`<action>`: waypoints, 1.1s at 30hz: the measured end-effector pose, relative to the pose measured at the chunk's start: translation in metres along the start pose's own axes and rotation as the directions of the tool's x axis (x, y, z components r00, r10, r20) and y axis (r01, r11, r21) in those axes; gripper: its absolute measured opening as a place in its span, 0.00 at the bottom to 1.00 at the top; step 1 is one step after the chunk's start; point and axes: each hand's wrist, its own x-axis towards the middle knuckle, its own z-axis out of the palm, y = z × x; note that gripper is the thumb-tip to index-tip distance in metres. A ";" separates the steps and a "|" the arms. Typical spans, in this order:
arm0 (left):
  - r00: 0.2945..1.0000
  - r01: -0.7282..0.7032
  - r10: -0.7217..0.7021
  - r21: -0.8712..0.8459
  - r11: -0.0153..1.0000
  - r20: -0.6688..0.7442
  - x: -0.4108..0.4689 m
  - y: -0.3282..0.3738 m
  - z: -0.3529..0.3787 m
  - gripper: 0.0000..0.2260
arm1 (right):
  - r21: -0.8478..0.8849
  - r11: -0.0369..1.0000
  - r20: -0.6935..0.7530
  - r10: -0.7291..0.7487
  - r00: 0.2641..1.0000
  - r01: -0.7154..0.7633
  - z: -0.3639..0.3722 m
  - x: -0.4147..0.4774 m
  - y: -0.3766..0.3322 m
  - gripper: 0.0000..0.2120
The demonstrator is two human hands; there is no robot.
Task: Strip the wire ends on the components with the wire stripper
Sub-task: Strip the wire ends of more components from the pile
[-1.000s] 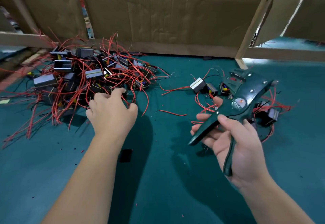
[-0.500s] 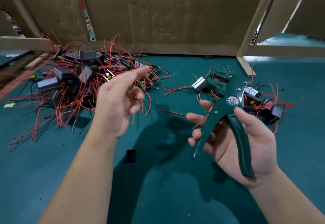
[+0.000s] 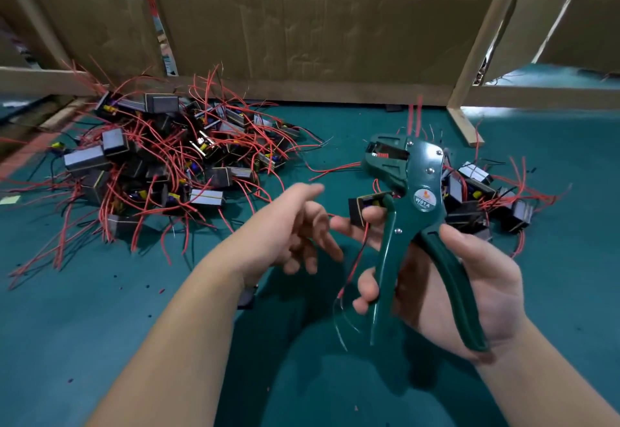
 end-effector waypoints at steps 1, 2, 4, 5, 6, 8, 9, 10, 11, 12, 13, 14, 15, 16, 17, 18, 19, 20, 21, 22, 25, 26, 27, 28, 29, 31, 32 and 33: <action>0.999 0.021 -0.023 -0.043 0.999 -0.047 0.003 0.000 0.000 0.24 | 0.013 1.000 0.035 0.013 0.999 -0.013 0.001 0.000 0.000 0.26; 0.998 0.015 -0.022 -0.091 0.996 -0.066 0.005 0.001 0.001 0.23 | 0.012 1.000 0.069 0.028 0.997 -0.029 0.001 0.000 0.000 0.25; 0.999 -0.034 0.035 -0.247 0.968 0.001 0.006 -0.001 0.003 0.20 | -0.007 0.998 0.118 0.057 0.991 -0.057 0.003 0.001 0.001 0.23; 0.993 -0.051 0.086 -0.353 0.934 0.084 0.006 -0.001 0.006 0.19 | -0.022 0.998 0.130 0.068 0.989 -0.065 0.004 0.002 0.002 0.23; 0.974 -0.050 0.144 -0.455 0.889 0.173 0.003 0.000 0.009 0.17 | -0.042 0.996 0.132 0.078 0.988 -0.073 0.004 0.002 0.003 0.23; 0.931 -0.033 0.231 -0.565 0.824 0.283 -0.002 0.002 0.013 0.12 | -0.074 0.994 0.132 0.095 0.987 -0.085 0.004 0.003 0.005 0.24; 0.921 -0.062 0.260 -0.551 0.832 0.289 -0.003 0.002 0.014 0.10 | -0.073 0.993 0.133 0.098 0.986 -0.088 0.004 0.004 0.006 0.24; 0.920 -0.113 0.283 -0.510 0.853 0.269 -0.003 0.002 0.014 0.08 | -0.058 0.994 0.133 0.097 0.986 -0.090 0.004 0.004 0.006 0.25; 0.923 -0.164 0.305 -0.479 0.862 0.233 -0.003 0.002 0.014 0.07 | -0.036 0.995 0.128 0.096 0.987 -0.092 0.003 0.004 0.006 0.25; 0.929 -0.208 0.326 -0.480 0.852 0.177 -0.002 0.002 0.014 0.07 | -0.015 0.995 0.117 0.095 0.989 -0.094 0.002 0.005 0.005 0.26; 0.935 -0.249 0.341 -0.510 0.823 0.093 0.000 0.003 0.013 0.09 | 0.002 0.995 0.102 0.095 0.990 -0.095 0.001 0.005 0.004 0.27; 0.937 -0.296 0.348 -0.547 0.783 -0.010 0.002 0.003 0.010 0.10 | 0.012 0.996 0.083 0.092 0.992 -0.094 0.000 0.004 0.002 0.27; 0.930 -0.349 0.349 -0.569 0.745 -0.113 0.005 0.002 0.008 0.11 | 0.016 0.996 0.060 0.088 0.994 -0.089 -0.002 0.004 0.001 0.28; 0.915 -0.399 0.353 -0.571 0.718 -0.195 0.007 0.002 0.006 0.11 | 0.014 0.997 0.039 0.081 0.996 -0.082 -0.003 0.003 0.000 0.28; 0.897 -0.440 0.363 -0.561 0.701 -0.251 0.008 0.001 0.004 0.11 | 0.009 0.997 0.021 0.072 0.997 -0.073 -0.005 0.003 -0.001 0.28; 0.882 -0.472 0.376 -0.551 0.689 -0.284 0.009 0.000 0.002 0.11 | 0.002 0.998 0.002 0.064 0.998 -0.064 -0.005 0.002 -0.002 0.28; 0.869 -0.494 0.388 -0.543 0.679 -0.306 0.010 0.000 0.001 0.11 | -0.008 0.998 -0.023 0.056 0.998 -0.056 -0.005 0.002 -0.002 0.28; 0.861 -0.508 0.401 -0.538 0.673 -0.312 0.010 0.000 -0.001 0.11 | -0.022 0.999 -0.054 0.046 0.997 -0.047 -0.005 0.002 -0.003 0.29; 0.858 -0.512 0.417 -0.540 0.668 -0.299 0.008 0.000 -0.003 0.12 | -0.039 0.999 -0.088 0.032 0.996 -0.035 -0.006 0.002 -0.004 0.30; 0.860 -0.507 0.435 -0.553 0.661 -0.268 0.007 -0.001 -0.005 0.16 | -0.054 0.998 -0.121 0.014 0.993 -0.021 -0.006 0.002 -0.005 0.30; 0.850 -0.477 0.514 -0.587 0.654 -0.119 0.000 -0.004 -0.017 0.30 | -0.090 0.995 -0.201 -0.049 0.978 0.032 -0.005 0.002 -0.008 0.32; 0.838 -0.470 0.542 -0.573 0.671 -0.053 -0.003 -0.006 -0.021 0.33 | -0.099 0.994 -0.225 -0.073 0.972 0.052 -0.005 0.002 -0.008 0.33; 0.822 -0.466 0.569 -0.546 0.697 0.026 -0.006 -0.006 -0.023 0.35 | -0.109 0.991 -0.247 -0.097 0.964 0.072 -0.005 0.002 -0.009 0.33; 0.799 -0.463 0.590 -0.510 0.725 0.113 -0.009 -0.007 -0.025 0.36 | -0.121 0.989 -0.264 -0.119 0.957 0.090 -0.005 0.001 -0.010 0.34; 0.775 -0.464 0.601 -0.468 0.752 0.198 -0.011 -0.008 -0.027 0.37 | -0.132 0.985 -0.274 -0.140 0.952 0.106 -0.005 0.001 -0.011 0.34; 0.718 -0.459 0.598 -0.404 0.792 0.357 -0.016 -0.011 -0.030 0.34 | -0.136 0.982 -0.273 -0.165 0.948 0.131 -0.004 0.000 -0.015 0.33; 0.682 -0.445 0.591 -0.397 0.803 0.431 -0.018 -0.013 -0.033 0.32 | -0.126 0.982 -0.266 -0.168 0.949 0.139 -0.004 -0.002 -0.017 0.32; 0.655 -0.422 0.585 -0.410 0.809 0.478 -0.020 -0.014 -0.037 0.30 | -0.112 0.984 -0.254 -0.165 0.953 0.141 -0.005 -0.003 -0.020 0.31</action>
